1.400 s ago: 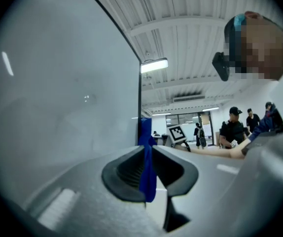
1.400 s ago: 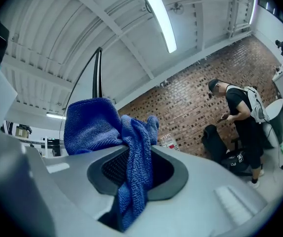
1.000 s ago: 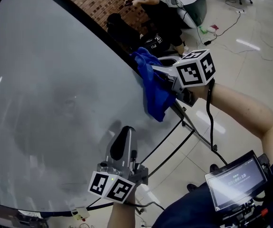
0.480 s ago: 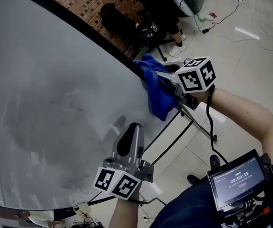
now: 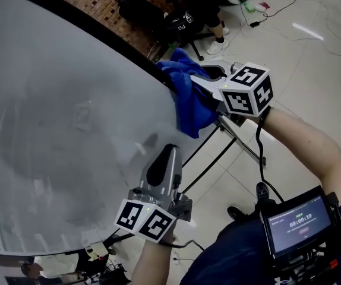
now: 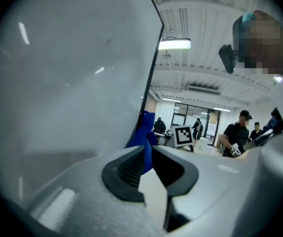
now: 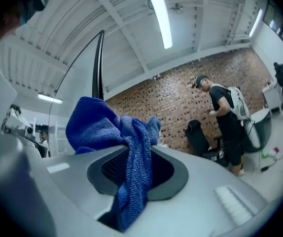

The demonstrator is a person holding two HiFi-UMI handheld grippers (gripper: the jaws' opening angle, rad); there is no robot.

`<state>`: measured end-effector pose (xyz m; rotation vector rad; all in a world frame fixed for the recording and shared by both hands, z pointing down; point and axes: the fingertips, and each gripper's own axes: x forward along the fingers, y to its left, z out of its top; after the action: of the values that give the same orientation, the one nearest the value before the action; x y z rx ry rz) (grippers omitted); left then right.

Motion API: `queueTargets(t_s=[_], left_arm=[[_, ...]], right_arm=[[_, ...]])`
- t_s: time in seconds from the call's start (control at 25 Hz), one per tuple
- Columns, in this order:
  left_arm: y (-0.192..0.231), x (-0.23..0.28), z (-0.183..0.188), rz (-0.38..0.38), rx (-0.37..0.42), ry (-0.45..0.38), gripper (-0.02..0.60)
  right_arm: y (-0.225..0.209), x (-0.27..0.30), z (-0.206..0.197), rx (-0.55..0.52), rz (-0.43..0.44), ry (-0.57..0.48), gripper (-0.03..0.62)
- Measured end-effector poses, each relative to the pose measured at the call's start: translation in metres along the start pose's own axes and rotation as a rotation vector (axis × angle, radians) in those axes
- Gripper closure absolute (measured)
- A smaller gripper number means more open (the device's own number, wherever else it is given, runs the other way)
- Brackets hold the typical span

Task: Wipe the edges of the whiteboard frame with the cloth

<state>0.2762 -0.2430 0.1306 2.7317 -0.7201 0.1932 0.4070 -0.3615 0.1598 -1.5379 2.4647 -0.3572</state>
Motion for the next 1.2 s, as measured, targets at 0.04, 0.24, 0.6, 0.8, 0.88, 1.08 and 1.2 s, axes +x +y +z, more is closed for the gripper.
queueTargets(t_s=[0.04,0.24,0.6,0.8,0.88,1.08,1.2], left_arm=[[0.0,0.0,-0.003,0.002,-0.005,0.004,0.532],[-0.001,-0.002,-0.017,0.009,-0.036,0.023,0.532],[-0.005,-0.001,-0.052,0.011,-0.078,0.05,0.532],[-0.012,0.015,-0.061,0.001,-0.096,0.072,0.532],[-0.014,0.013,-0.07,-0.016,-0.101,0.082,0.532],[-0.009,0.012,-0.075,-0.074,-0.126,0.116,0.532],[-0.001,0.018,-0.074,-0.109,-0.138,0.135,0.532]], right_arm=[[0.0,-0.003,0.001,-0.063,-0.027,-0.002,0.517],[-0.01,-0.014,-0.007,-0.195,-0.143,0.009,0.517],[-0.032,-0.026,-0.057,0.115,-0.137,-0.004,0.517],[-0.06,-0.039,-0.064,0.227,-0.184,-0.04,0.517],[-0.065,-0.046,-0.087,0.29,-0.203,-0.011,0.517],[-0.057,-0.044,-0.123,0.309,-0.219,0.071,0.517],[-0.067,-0.038,-0.121,0.271,-0.248,0.1,0.517]])
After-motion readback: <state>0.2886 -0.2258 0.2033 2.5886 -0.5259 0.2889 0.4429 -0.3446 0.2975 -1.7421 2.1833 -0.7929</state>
